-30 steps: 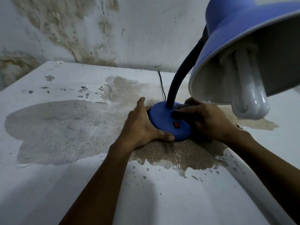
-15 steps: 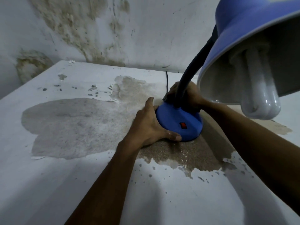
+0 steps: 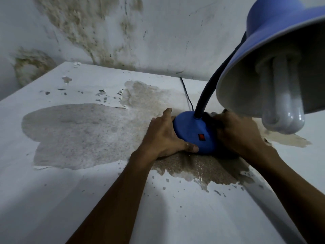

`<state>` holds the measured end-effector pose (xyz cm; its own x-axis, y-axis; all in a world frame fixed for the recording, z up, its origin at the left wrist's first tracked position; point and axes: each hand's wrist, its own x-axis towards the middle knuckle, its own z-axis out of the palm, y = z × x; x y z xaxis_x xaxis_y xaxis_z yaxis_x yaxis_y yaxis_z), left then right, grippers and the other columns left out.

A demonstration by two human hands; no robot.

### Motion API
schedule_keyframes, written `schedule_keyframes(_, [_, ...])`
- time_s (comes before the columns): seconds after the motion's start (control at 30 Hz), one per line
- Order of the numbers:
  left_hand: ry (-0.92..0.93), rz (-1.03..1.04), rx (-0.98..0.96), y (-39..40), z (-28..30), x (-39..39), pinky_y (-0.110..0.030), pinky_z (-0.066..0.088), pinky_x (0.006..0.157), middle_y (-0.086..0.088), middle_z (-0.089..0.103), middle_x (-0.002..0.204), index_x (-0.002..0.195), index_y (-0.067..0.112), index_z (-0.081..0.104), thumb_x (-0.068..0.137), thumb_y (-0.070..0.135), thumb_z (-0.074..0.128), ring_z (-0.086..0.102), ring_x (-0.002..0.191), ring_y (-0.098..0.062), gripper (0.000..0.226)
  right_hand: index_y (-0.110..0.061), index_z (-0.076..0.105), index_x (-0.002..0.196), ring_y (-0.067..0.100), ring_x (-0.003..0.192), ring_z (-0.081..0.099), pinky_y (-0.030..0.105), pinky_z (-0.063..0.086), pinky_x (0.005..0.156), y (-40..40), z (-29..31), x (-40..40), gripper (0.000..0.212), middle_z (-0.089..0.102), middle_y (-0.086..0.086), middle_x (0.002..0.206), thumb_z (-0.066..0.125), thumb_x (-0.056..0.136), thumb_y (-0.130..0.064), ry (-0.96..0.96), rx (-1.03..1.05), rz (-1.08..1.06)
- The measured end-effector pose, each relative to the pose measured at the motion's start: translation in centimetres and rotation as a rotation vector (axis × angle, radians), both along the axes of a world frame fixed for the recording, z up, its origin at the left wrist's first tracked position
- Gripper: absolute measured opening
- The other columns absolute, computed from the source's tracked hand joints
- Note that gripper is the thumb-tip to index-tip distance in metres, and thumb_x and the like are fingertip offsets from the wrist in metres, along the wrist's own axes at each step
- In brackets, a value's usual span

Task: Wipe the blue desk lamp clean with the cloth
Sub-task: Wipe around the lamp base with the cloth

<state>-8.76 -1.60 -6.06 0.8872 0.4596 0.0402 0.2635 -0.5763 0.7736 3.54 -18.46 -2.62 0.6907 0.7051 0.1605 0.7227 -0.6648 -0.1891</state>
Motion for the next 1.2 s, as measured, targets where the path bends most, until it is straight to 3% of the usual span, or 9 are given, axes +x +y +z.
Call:
schedule_keyframes(0.2, [-0.033, -0.001, -0.012, 0.1, -0.2, 0.2, -0.044, 0.041, 0.107, -0.002, 0.057, 0.137, 0.151, 0.016, 0.014, 0.041, 0.056, 0.089, 0.044, 0.132, -0.027, 0.139, -0.031, 0.057, 0.138, 0.006, 0.077, 0.047, 0.01, 0.036, 0.064, 2.8, 1.8, -3.8, 0.035, 0.049, -0.009, 0.098, 0.044, 0.105, -0.029, -0.002, -0.136, 0.145])
schedule_keyframes(0.33, [-0.044, 0.001, -0.025, 0.1, -0.2, 0.1, -0.045, 0.036, 0.111, -0.004, 0.053, 0.141, 0.152, 0.016, 0.014, 0.043, 0.053, 0.086, 0.045, 0.132, -0.027, 0.136, -0.026, 0.068, 0.118, 0.025, 0.081, 0.06, 0.035, 0.045, 0.065, 5.9, 1.1, -4.6, 0.03, 0.062, 0.006, 0.1, 0.043, 0.103, -0.029, -0.292, -0.093, 0.106])
schedule_keyframes(0.47, [-0.047, 0.007, -0.017, 0.1, -0.3, 0.2, -0.047, 0.042, 0.106, -0.004, 0.055, 0.138, 0.149, 0.02, 0.018, 0.039, 0.057, 0.088, 0.048, 0.128, -0.028, 0.135, -0.01, 0.062, 0.106, 0.033, 0.09, 0.066, 0.035, 0.039, 0.061, 8.9, 1.8, -5.0, 0.021, 0.067, 0.013, 0.102, 0.045, 0.1, -0.019, -0.478, -0.201, 0.055])
schedule_keyframes(0.63, [-0.058, 0.013, -0.013, 0.3, -0.6, 0.2, -0.048, 0.046, 0.101, -0.002, 0.056, 0.136, 0.148, 0.022, 0.02, 0.033, 0.065, 0.083, 0.05, 0.126, -0.028, 0.138, -0.013, 0.064, 0.109, 0.022, 0.074, 0.059, 0.028, 0.039, 0.057, 8.6, 1.7, -4.0, 0.026, 0.066, 0.01, 0.1, 0.04, 0.102, -0.019, -0.449, -0.141, 0.142])
schedule_keyframes(0.77, [-0.045, 0.006, -0.016, 0.4, -0.5, 0.2, -0.044, 0.044, 0.104, -0.003, 0.054, 0.14, 0.151, 0.017, 0.014, 0.033, 0.064, 0.086, 0.046, 0.13, -0.026, 0.146, -0.042, 0.053, 0.138, 0.006, 0.081, 0.037, 0.016, 0.027, 0.068, 3.9, 2.4, -3.3, 0.04, 0.043, -0.009, 0.1, 0.042, 0.106, -0.021, -0.099, -0.131, 0.304])
schedule_keyframes(0.87, [-0.035, 0.007, -0.004, 0.5, -0.4, 0.0, -0.04, 0.044, 0.103, -0.003, 0.049, 0.143, 0.151, 0.016, 0.014, 0.035, 0.061, 0.089, 0.044, 0.131, -0.024, 0.145, -0.054, 0.05, 0.125, -0.005, 0.071, 0.04, 0.003, 0.033, 0.066, 0.0, 1.5, -1.2, 0.033, 0.035, -0.026, 0.086, 0.047, 0.103, -0.029, -0.009, -0.086, 0.221])
schedule_keyframes(1.0, [-0.006, 0.019, 0.005, 0.4, -0.4, 0.0, -0.038, 0.04, 0.107, -0.002, 0.034, 0.154, 0.152, 0.02, 0.013, 0.033, 0.061, 0.089, 0.036, 0.138, -0.023, 0.147, -0.035, 0.066, 0.108, 0.0, 0.065, 0.055, 0.01, 0.034, 0.043, -0.3, -2.2, 3.9, 0.035, 0.069, -0.011, 0.093, 0.044, 0.087, -0.052, -0.214, -0.071, -0.025])
schedule_keyframes(1.1, [-0.004, 0.027, -0.005, 0.2, -0.2, 0.1, -0.038, 0.039, 0.107, -0.001, 0.033, 0.155, 0.152, 0.021, 0.013, 0.033, 0.06, 0.09, 0.036, 0.138, -0.024, 0.147, -0.018, 0.065, 0.114, 0.001, 0.056, 0.041, -0.003, 0.034, 0.052, 1.4, -2.5, 3.1, 0.025, 0.062, -0.001, 0.087, 0.049, 0.099, -0.029, -0.296, -0.056, -0.028])
schedule_keyframes(1.2, [-0.016, 0.031, -0.03, 0.1, -0.1, 0.1, -0.033, 0.039, 0.103, -0.002, 0.04, 0.151, 0.152, 0.021, 0.014, 0.035, 0.055, 0.092, 0.039, 0.136, -0.023, 0.144, -0.027, 0.063, 0.129, 0.004, 0.067, 0.035, 0.011, 0.028, 0.051, 0.6, -1.0, -0.6, 0.03, 0.044, -0.011, 0.092, 0.046, 0.103, -0.026, -0.237, 0.044, 0.041])
